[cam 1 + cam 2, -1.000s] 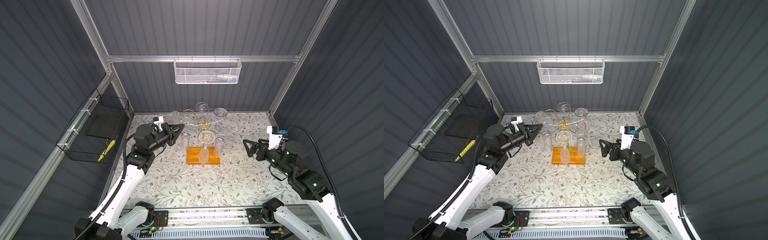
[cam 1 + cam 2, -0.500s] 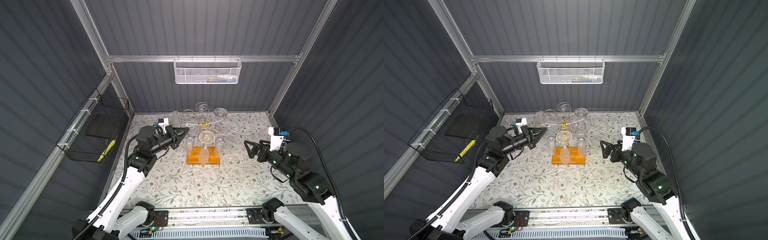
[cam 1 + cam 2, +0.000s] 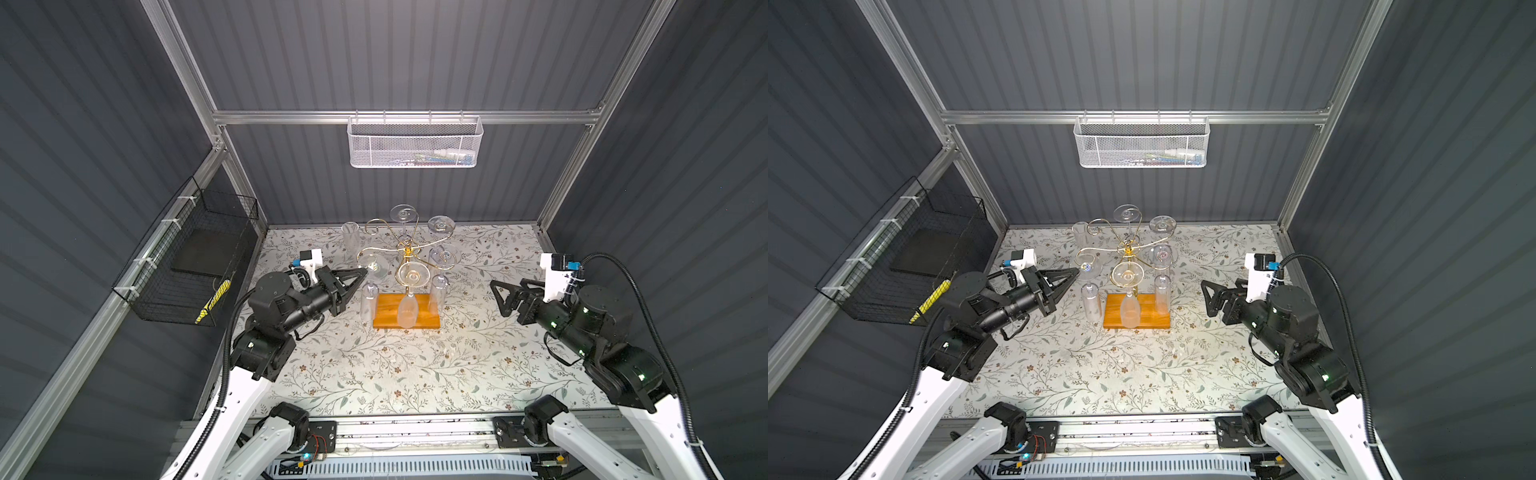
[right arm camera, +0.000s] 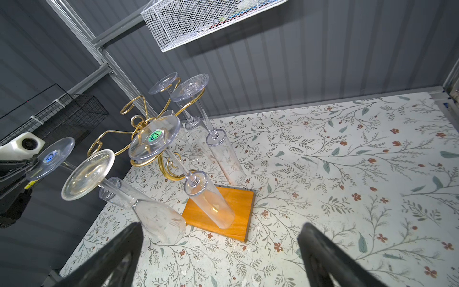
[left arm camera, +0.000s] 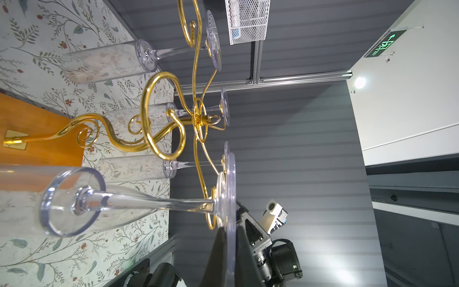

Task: Take the wine glass off the wine glass rack
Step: 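Advance the left gripper onto the flute's base while the right gripper waits, then lift the clear flute off the rack with the left gripper while the right reaches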

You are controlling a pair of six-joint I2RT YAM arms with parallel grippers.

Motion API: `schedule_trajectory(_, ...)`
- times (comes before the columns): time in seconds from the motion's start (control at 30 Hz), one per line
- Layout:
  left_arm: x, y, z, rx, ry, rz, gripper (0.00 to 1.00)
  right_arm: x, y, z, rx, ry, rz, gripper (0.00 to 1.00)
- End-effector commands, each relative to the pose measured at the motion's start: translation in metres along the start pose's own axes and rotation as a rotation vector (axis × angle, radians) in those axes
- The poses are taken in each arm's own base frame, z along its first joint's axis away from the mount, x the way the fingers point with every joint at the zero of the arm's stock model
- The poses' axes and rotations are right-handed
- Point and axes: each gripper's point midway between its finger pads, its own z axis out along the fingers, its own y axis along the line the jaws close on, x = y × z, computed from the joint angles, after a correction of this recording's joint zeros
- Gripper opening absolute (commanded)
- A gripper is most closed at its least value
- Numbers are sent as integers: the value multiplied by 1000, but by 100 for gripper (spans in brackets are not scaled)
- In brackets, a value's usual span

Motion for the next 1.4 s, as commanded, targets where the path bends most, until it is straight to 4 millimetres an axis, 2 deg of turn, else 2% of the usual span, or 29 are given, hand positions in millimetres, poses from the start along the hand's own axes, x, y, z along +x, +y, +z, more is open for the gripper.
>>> schedule_trajectory(0.0,3,-3,-15,-23,-34,66,0,-10,12,-13,-43,-7,18,99)
schedule_trajectory(0.13,0,-12,-32,-86,-81,208,0,-19,22,-20,-79,-1,16,99)
schedule_trajectory(0.3,-8,-41,-43,-135,-113,458,0,-38,48,-23,-176,16,20,96)
schedule_trajectory(0.43,-15,-76,-37,-128,-96,693,0,-57,69,-22,-251,32,33,95)
schedule_trajectory(0.5,-16,-104,-36,-81,-98,824,0,-67,81,-21,-293,37,39,94)
schedule_trajectory(0.7,-12,-152,-12,91,-49,1166,0,-96,119,-17,-450,67,45,91)
schedule_trajectory(0.9,-3,-166,18,256,46,1422,0,-122,148,-9,-566,86,38,86)
schedule_trajectory(0.93,-2,-167,20,279,47,1461,0,-123,150,1,-571,103,40,86)
schedule_trajectory(1.03,2,-171,25,351,53,1578,0,-128,158,10,-613,127,34,82)
schedule_trajectory(1.37,18,-157,43,522,139,1765,0,-134,164,40,-697,193,71,65)
